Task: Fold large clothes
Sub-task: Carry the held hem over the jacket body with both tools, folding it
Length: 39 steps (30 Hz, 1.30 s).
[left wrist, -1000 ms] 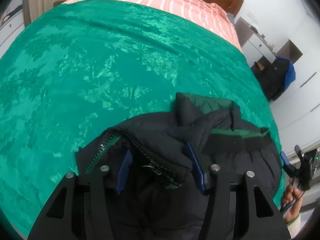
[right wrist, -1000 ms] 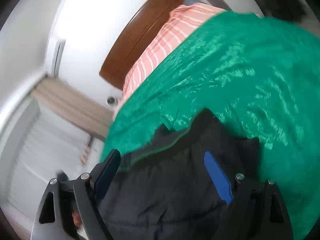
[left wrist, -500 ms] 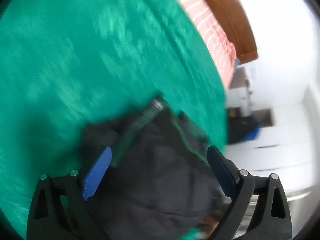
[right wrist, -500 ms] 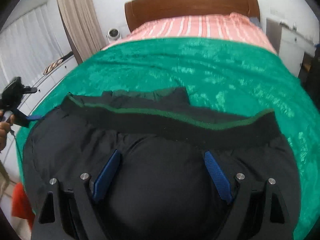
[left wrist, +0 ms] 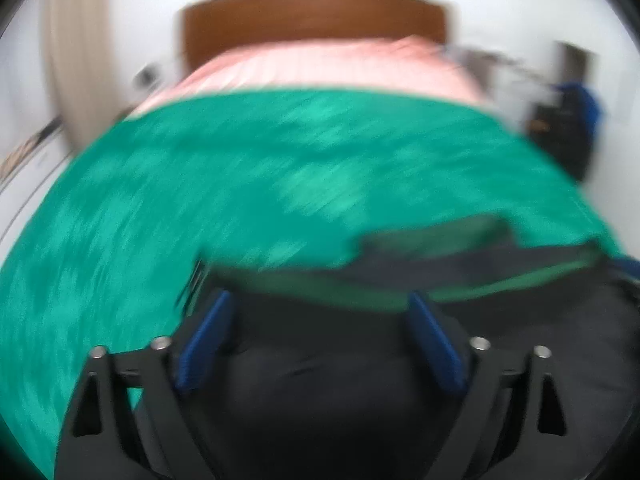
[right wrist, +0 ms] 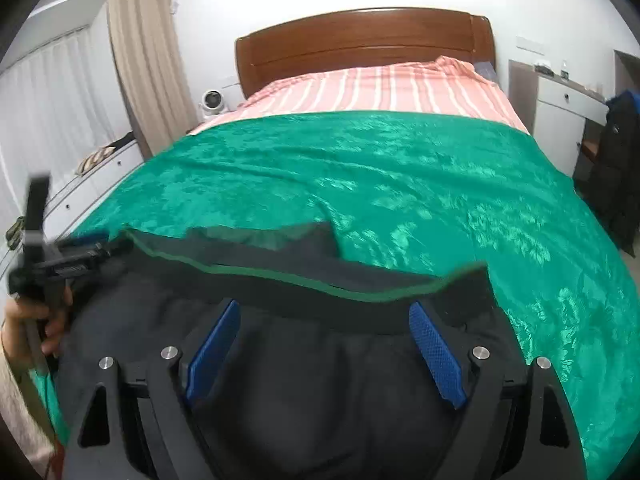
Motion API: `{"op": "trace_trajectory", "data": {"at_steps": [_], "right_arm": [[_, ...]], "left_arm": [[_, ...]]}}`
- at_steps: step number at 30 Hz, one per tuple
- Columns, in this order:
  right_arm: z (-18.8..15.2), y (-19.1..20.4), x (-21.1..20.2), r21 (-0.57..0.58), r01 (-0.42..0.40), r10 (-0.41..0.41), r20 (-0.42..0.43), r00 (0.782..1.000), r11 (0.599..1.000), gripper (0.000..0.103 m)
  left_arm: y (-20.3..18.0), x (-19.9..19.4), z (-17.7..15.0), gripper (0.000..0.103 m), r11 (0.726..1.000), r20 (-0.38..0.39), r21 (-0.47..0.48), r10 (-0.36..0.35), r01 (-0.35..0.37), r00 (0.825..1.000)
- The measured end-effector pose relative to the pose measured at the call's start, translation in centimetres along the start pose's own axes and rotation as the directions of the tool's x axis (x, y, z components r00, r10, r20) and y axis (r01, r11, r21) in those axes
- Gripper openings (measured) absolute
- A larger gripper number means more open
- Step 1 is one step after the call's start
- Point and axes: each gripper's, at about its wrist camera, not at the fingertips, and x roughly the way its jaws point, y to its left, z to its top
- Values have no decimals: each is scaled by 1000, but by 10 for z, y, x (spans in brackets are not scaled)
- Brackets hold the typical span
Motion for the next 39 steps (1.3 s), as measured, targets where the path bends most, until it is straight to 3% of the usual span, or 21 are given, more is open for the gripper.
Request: {"op": "trace_trajectory", "data": {"at_steps": [2, 4, 11, 20, 39], "right_arm": [[-7, -10, 20, 33, -12, 13, -14, 1000, 999, 86], [-15, -19, 36, 87, -77, 76, 16, 997, 993, 87], [-46, -49, 57, 219, -189, 167, 114, 979, 957, 88], [-53, -51, 63, 250, -212, 180, 147, 973, 945, 87], [-59, -61, 66, 290, -265, 220, 180, 959, 919, 86]], "left_arm": [[28, 23, -21, 80, 996, -30, -90, -11, 8, 999], [45, 20, -33, 79, 989, 23, -143, -38, 41, 999], [39, 33, -36, 81, 992, 51, -111, -56, 62, 997], [46, 47, -37, 83, 975, 48, -159, -148, 154, 988], [43, 50, -36, 84, 974, 36, -164, -155, 159, 987]]}}
